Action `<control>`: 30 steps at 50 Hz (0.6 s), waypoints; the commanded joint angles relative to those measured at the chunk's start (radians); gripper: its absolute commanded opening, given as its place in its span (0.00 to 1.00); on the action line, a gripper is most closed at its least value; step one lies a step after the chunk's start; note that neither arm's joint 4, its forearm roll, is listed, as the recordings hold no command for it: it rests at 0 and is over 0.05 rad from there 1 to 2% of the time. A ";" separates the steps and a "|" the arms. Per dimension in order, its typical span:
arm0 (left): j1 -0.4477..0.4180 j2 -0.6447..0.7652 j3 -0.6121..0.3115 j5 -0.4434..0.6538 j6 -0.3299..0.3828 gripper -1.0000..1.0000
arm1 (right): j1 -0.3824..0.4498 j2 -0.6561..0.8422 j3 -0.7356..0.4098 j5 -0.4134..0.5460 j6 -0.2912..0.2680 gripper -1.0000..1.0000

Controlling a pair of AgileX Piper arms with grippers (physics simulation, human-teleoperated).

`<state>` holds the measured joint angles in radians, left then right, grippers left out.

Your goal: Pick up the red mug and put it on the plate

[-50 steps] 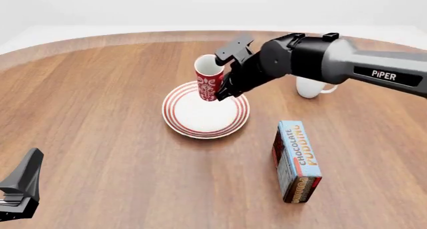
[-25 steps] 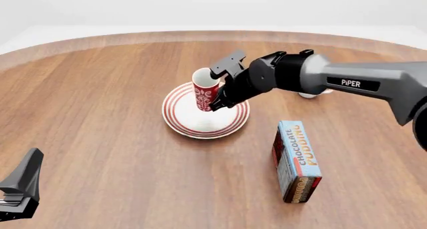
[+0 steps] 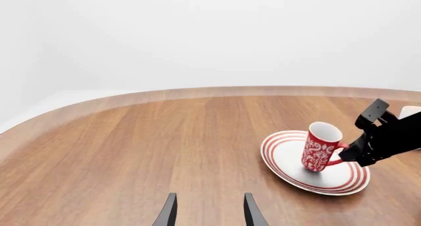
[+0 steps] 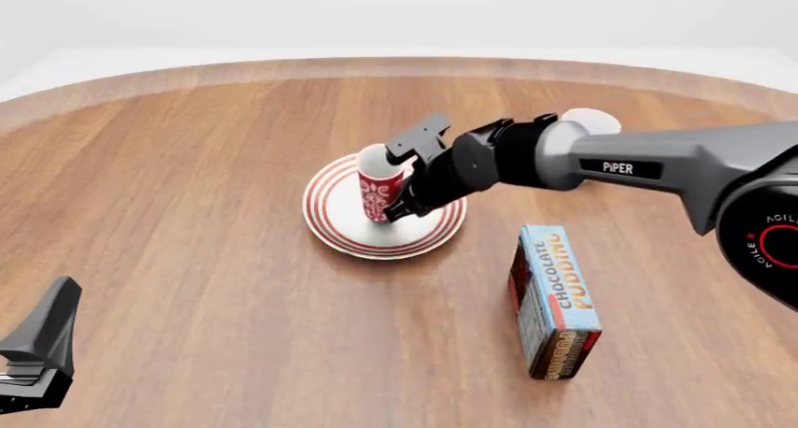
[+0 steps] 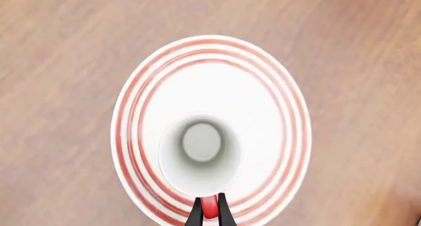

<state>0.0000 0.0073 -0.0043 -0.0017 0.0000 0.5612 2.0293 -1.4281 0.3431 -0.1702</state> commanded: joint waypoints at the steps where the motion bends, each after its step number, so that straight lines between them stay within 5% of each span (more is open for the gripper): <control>1: 0.000 0.000 0.000 0.000 0.000 1.00 | 0.002 0.021 -0.010 -0.013 0.018 0.00; 5: 0.000 0.000 0.000 0.000 0.000 1.00 | 0.008 0.020 -0.008 -0.015 0.028 0.00; 6: 0.000 0.000 0.000 0.000 0.000 1.00 | 0.009 0.018 -0.007 -0.014 0.026 1.00; 30: 0.000 0.000 0.000 0.000 0.000 1.00 | 0.039 -0.139 0.019 0.056 -0.016 1.00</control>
<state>0.0000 0.0073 -0.0043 -0.0017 0.0000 0.5776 1.9818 -1.4308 0.3621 -0.1667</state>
